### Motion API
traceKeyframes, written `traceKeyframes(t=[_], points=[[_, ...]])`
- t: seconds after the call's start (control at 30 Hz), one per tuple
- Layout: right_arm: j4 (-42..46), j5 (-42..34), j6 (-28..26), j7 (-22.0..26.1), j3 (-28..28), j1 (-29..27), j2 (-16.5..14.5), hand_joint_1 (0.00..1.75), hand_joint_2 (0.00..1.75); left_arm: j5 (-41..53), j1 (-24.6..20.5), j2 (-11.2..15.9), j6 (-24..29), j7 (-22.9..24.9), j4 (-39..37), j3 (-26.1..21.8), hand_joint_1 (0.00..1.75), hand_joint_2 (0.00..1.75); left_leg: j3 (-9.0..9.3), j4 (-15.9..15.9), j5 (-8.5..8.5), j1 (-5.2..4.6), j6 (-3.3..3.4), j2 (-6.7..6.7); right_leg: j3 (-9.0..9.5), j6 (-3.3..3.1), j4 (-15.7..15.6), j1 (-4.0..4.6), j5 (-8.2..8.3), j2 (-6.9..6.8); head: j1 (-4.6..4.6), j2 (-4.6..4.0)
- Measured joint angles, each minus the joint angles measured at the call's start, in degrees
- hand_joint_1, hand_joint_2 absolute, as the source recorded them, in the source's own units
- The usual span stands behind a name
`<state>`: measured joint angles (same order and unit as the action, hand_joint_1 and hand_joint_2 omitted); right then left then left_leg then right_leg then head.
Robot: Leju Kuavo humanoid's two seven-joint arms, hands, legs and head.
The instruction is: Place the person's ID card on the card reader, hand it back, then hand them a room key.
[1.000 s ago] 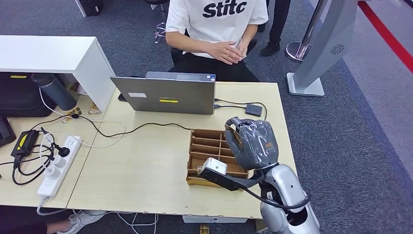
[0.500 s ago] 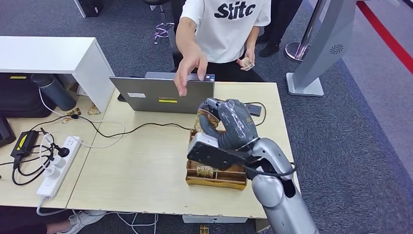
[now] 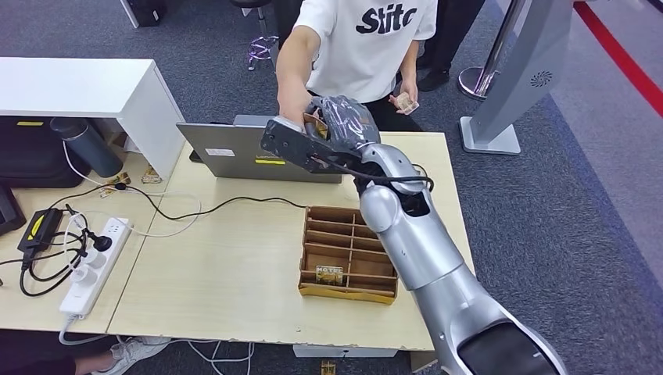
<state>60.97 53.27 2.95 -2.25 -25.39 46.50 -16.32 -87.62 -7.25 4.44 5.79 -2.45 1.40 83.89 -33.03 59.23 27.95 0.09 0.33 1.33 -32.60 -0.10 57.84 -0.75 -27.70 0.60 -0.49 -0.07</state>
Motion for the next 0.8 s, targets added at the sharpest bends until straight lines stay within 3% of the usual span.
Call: traceKeyframes(t=[0.33, 0.37, 0.47, 0.5, 0.8], points=[[-5.53, 2.35, -0.27, 0.81, 1.81, 1.21, -1.29, 1.75, 1.75, 0.00, -0.01, 0.02, 0.13, 0.58, 0.02, 0.01, 0.00, 1.75, -0.02, 0.00, 0.02, 0.00, -0.02, 0.02, -0.02, 0.00, -0.02, 0.00, -0.02, 0.00, -0.01, 0.00], [-5.63, 2.55, -0.21, 0.87, 1.97, 1.24, -1.39, 1.38, 1.75, 0.00, -0.01, 0.02, 0.13, 0.61, 0.02, 0.01, 0.00, 1.75, -0.02, 0.00, 0.02, 0.00, -0.02, 0.02, -0.02, 0.00, -0.02, 0.00, -0.02, 0.00, 0.00, 0.00], [-5.94, 3.07, -0.02, 1.07, 2.50, 1.27, -1.70, 0.07, 1.75, 0.00, 0.00, 0.02, 0.16, 0.66, 0.01, 0.01, 0.00, 1.75, -0.02, 0.00, 0.02, 0.00, -0.02, 0.02, -0.02, 0.00, -0.02, 0.00, -0.02, 0.00, 0.00, 0.00], [-6.04, 3.31, 0.00, 1.12, 2.61, 1.26, -1.78, 0.00, 1.75, 0.00, 0.00, 0.02, 0.17, 0.66, 0.01, 0.01, 0.00, 1.75, -0.02, 0.00, 0.02, 0.00, -0.02, 0.01, -0.02, 0.00, -0.02, 0.00, -0.01, 0.00, -0.01, 0.00], [-6.61, 4.66, -0.11, 1.14, 2.89, 1.20, -1.89, 0.00, 1.75, 0.00, 0.00, 0.00, 0.20, 0.66, 0.01, 0.00, 0.00, 1.75, -0.01, 0.00, 0.02, 0.00, -0.02, 0.01, -0.02, 0.00, -0.02, 0.00, -0.01, 0.00, 0.01, 0.00]])
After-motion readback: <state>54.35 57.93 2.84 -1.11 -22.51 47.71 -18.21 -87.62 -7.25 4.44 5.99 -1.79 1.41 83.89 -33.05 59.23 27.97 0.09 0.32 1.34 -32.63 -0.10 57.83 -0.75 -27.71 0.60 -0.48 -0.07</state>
